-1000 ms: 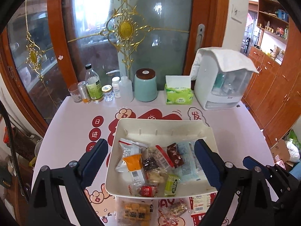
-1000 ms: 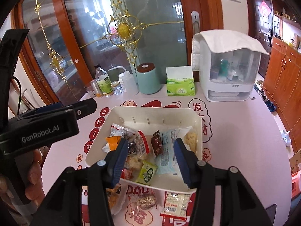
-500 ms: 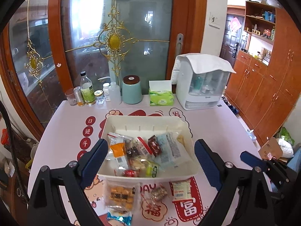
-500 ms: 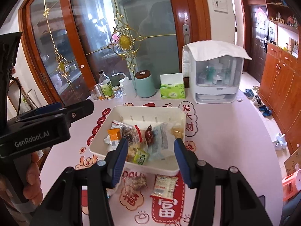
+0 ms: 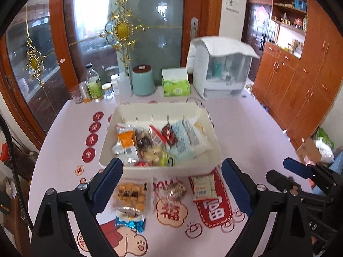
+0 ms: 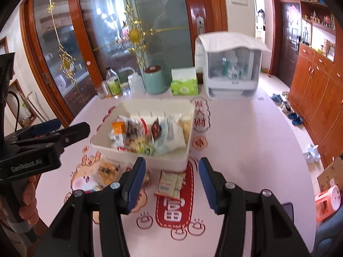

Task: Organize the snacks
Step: 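Move both tools back toward the remaining snacks, then grasp the LIPO biscuit pack with the right gripper while the left grasps a clear nut bag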

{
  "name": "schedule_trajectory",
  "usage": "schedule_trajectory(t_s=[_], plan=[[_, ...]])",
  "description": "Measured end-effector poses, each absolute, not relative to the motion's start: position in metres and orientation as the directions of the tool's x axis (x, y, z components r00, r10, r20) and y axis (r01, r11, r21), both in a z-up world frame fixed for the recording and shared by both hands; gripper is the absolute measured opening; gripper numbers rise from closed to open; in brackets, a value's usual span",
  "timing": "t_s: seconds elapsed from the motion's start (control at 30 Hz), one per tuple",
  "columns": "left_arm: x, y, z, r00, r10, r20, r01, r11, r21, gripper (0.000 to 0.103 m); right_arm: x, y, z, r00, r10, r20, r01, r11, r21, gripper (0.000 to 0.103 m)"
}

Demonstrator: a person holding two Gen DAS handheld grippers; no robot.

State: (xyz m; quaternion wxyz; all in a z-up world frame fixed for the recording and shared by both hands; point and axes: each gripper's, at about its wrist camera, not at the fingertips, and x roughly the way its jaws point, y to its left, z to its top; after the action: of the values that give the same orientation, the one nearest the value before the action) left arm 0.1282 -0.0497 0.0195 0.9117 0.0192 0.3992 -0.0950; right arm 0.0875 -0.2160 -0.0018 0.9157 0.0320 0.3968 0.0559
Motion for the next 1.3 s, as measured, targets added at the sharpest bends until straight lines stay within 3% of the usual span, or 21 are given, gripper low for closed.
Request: schedule_trajectory(t_s=[0.63, 0.9, 1.3], plan=[[0.149, -0.076, -0.125, 0.477, -0.16, -0.864, 0.511, 0.85, 0.124, 0.093, 0.103, -0.221, -0.106, 0.506, 0.165, -0.847, 0.007, 0.981, 0.195, 0.052], [0.182, -0.082, -0.16, 0.396, -0.194, -0.898, 0.579, 0.811, 0.08, 0.087, 0.135, -0.213, -0.149, 0.443, 0.203, -0.873, 0.04, 0.969, 0.245, 0.052], [0.209, -0.08, -0.189, 0.284, -0.246, -0.927, 0.669, 0.743, 0.008, 0.087, 0.189, -0.192, -0.2, 0.365, 0.173, -0.915, 0.077, 0.974, 0.215, 0.052]])
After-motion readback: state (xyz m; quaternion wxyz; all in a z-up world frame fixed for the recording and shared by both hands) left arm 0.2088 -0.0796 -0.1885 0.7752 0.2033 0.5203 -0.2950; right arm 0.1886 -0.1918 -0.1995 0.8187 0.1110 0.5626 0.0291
